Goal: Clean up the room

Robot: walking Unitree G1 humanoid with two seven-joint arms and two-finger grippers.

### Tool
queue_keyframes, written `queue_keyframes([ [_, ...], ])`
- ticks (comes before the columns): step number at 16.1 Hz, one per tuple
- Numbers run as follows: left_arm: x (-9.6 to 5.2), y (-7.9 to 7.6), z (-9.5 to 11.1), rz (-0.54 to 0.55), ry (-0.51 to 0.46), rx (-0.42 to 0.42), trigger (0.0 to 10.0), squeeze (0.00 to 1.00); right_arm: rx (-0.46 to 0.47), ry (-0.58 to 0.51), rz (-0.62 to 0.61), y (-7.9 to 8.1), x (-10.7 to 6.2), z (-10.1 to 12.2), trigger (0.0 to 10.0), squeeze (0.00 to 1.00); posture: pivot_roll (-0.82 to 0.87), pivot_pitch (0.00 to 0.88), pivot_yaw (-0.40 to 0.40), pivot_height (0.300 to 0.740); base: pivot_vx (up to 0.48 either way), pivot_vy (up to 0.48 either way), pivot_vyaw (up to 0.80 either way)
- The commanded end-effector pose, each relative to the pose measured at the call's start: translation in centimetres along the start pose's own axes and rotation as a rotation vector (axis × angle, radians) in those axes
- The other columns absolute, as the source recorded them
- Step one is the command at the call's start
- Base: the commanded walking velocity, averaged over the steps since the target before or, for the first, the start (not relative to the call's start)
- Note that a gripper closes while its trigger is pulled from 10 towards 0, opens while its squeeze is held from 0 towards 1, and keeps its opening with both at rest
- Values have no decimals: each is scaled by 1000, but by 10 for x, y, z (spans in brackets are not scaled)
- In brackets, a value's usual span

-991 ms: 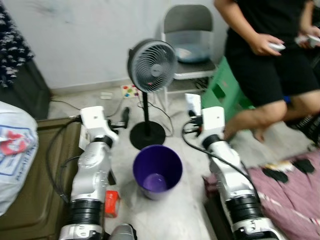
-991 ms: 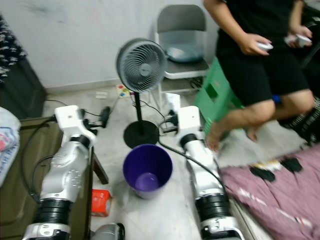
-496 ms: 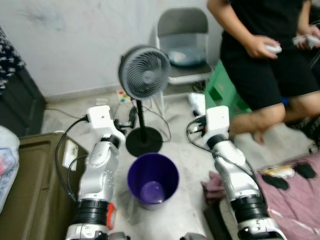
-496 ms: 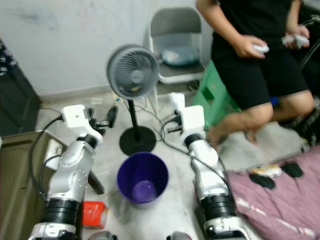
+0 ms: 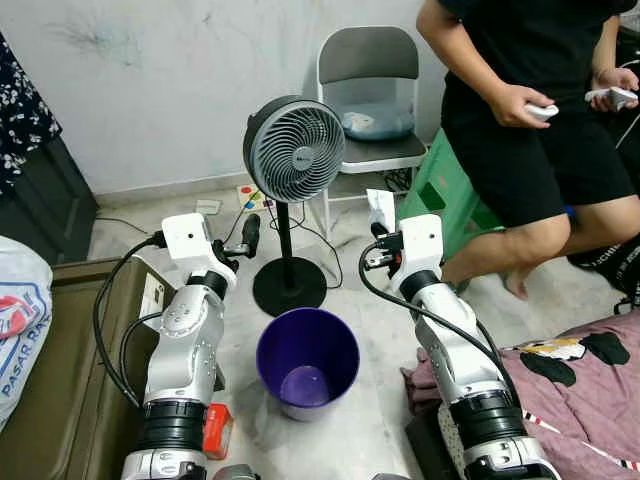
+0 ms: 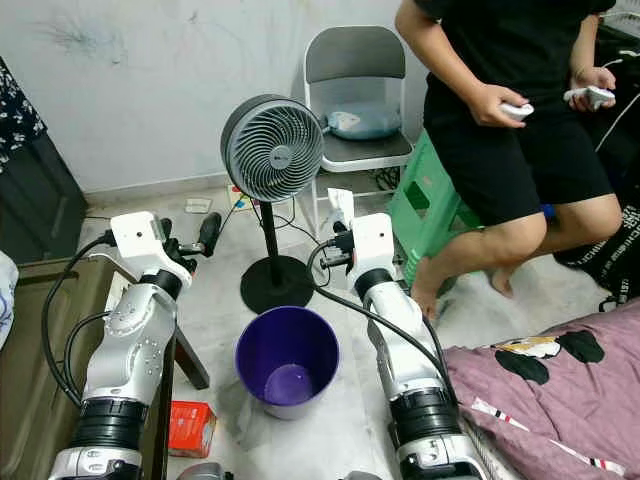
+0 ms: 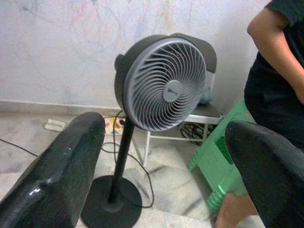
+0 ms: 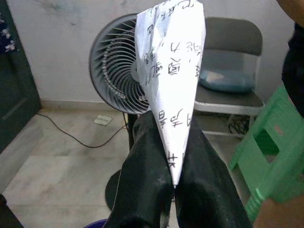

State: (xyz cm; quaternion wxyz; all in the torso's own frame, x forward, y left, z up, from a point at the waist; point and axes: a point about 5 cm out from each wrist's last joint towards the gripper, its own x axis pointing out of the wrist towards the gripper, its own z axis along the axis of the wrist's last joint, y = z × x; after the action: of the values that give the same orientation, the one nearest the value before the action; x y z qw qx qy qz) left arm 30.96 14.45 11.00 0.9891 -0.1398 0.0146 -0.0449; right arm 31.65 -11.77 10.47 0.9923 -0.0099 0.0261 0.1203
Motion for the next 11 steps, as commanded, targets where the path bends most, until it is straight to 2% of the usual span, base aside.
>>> queue_keyframes([
  [1,1,0,6,-34,-1,27,10000,0,60,10,-96,-17,3,4,10000,0,-15,0,15,740,0,0,0],
  [3,1,7,9,-49,4,78,10000,0,106,50,-158,-24,3,0,10000,0,-9,0,32,740,0,0,0],
  [4,-1,16,11,-48,11,118,10000,0,104,90,-187,-20,1,-8,10000,0,-1,0,43,740,0,0,0],
  [6,-4,25,12,-44,23,142,10000,0,107,130,-209,-16,-2,-15,10000,0,9,0,48,740,0,0,0],
  [7,-8,35,14,-39,35,169,10000,0,80,154,-207,-10,-2,-19,10000,0,17,0,52,740,0,0,0],
  [9,-11,44,18,-30,37,190,10000,0,80,160,-193,-2,2,-20,10000,0,34,0,62,740,0,0,628],
  [11,-10,49,22,-25,35,206,10000,0,82,153,-183,2,12,-16,10000,0,44,0,70,740,0,0,800],
])
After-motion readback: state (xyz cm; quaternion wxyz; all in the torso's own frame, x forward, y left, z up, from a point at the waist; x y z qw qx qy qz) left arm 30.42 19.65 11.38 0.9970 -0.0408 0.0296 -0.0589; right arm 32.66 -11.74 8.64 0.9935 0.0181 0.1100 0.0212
